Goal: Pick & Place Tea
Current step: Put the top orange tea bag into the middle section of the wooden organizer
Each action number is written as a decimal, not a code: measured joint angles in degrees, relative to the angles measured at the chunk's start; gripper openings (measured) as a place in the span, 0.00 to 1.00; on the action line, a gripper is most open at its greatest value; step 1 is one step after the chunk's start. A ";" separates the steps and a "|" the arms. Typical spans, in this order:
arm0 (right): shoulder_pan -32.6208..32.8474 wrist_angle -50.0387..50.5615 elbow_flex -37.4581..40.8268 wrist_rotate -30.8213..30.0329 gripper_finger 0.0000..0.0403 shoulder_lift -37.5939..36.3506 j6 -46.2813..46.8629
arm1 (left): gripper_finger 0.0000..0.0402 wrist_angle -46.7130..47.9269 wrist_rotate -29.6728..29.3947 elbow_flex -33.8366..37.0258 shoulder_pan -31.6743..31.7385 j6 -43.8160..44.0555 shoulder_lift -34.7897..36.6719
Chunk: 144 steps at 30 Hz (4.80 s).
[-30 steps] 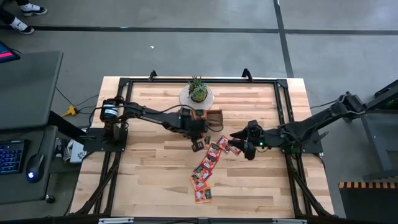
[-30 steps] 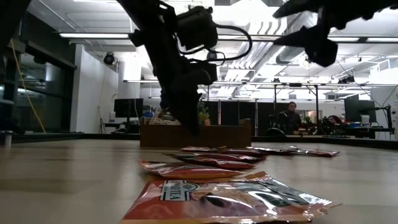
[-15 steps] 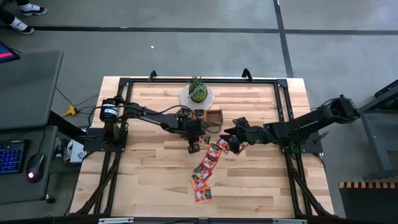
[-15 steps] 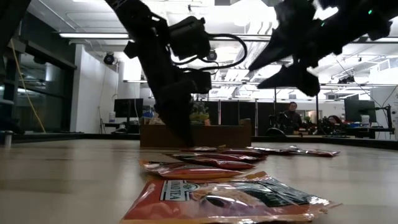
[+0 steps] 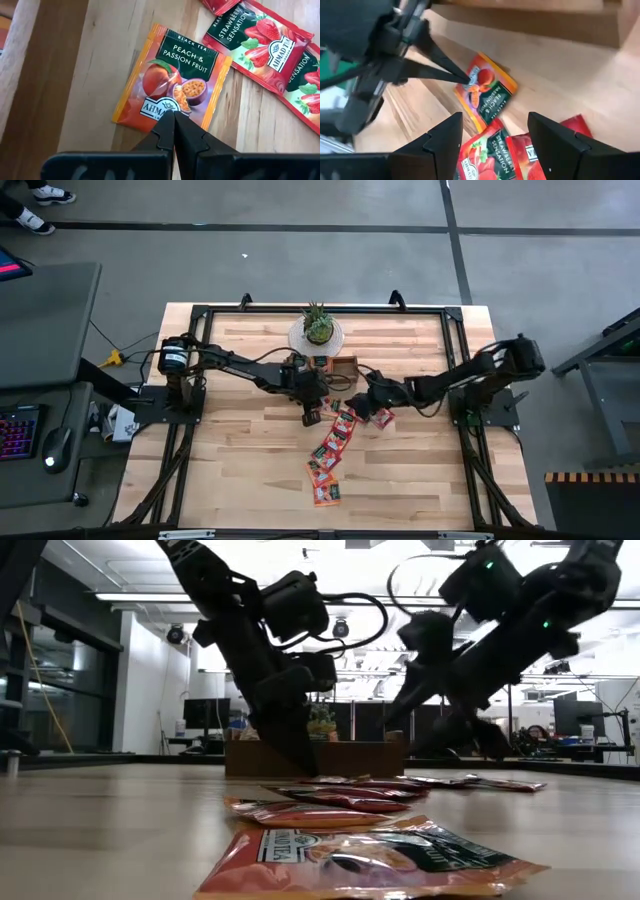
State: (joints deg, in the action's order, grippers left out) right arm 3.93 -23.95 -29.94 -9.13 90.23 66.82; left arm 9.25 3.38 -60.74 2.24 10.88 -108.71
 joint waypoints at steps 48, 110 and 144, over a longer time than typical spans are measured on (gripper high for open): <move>-5.84 17.81 -18.13 12.57 0.55 14.67 1.08 | 0.00 -7.39 2.01 5.15 0.03 -2.53 0.00; -3.38 17.14 -17.91 9.28 0.00 11.67 -0.82 | 0.00 -0.88 0.04 5.37 -0.05 -7.55 9.01; -1.74 16.03 -18.00 6.33 0.43 11.35 5.36 | 0.00 -3.44 1.84 5.01 -0.87 -3.13 1.33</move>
State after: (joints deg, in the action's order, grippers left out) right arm 2.19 -7.92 -47.94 -2.79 101.58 72.18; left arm 5.81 5.21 -55.73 1.37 7.75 -107.37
